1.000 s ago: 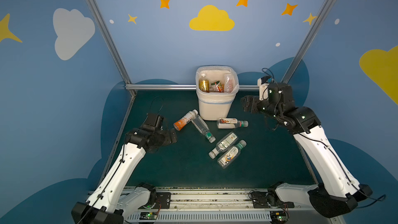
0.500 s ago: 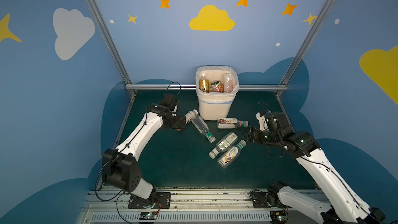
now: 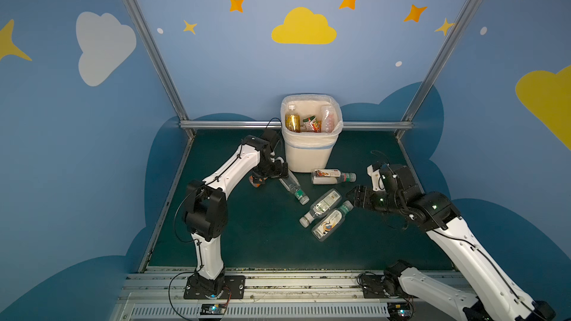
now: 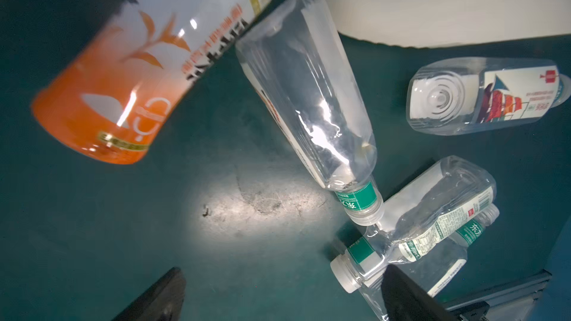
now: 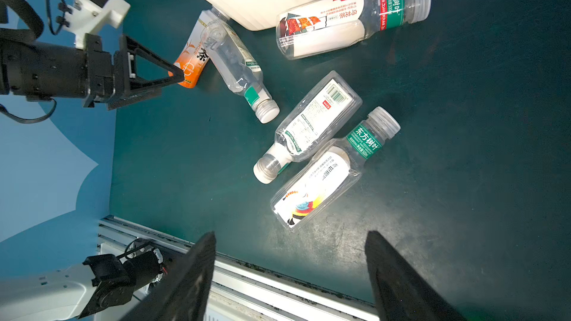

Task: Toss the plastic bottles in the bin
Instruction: 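Return the right gripper to the pile while the left gripper moves over a water bottle, then lower the left gripper onto the clear water bottle and close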

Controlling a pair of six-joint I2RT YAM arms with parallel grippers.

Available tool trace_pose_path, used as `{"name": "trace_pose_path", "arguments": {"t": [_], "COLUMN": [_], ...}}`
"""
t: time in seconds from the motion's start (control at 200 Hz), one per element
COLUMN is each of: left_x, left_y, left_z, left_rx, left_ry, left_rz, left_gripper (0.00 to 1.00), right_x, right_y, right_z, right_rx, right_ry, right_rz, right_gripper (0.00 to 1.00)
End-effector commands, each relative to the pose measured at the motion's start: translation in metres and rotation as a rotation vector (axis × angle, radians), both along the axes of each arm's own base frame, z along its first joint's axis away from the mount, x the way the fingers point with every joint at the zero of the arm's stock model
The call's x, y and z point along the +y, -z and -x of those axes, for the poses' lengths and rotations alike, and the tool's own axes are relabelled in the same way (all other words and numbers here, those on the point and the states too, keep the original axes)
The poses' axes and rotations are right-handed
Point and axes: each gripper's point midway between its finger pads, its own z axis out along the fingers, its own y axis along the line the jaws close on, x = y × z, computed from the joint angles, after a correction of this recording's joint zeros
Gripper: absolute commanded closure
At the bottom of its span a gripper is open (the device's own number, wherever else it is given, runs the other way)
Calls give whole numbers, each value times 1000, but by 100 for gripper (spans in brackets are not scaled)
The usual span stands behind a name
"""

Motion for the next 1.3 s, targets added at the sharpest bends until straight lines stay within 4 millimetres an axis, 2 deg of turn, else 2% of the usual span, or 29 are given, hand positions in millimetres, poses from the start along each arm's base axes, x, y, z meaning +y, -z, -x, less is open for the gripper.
{"name": "trace_pose_path", "arguments": {"t": [0.0, 0.13, 0.345, 0.676, 1.021, 1.297], "left_x": [-6, -16, -18, -34, -33, -32], "left_y": [4, 14, 35, 57, 84, 91], "left_z": [-9, -20, -44, -72, -70, -67], "left_rx": [-7, -19, -53, -56, -10, -4], "left_ry": [-95, -145, -231, -253, -235, -204], "left_rz": [19, 45, 24, -9, -51, -63], "left_gripper": [0, 0, 0, 1, 6, 17], "right_x": [3, 4, 2, -10, -21, -23], "right_y": [-9, -11, -14, -20, -15, -17], "right_z": [0, -3, -6, -12, -15, -19], "right_rx": [-19, -29, -45, -64, -39, -31], "right_ry": [-41, -68, -94, -94, -72, -50], "right_rz": [11, 31, 51, 60, 38, 4], "right_gripper": [22, 22, 21, 20, 20, 20]}}
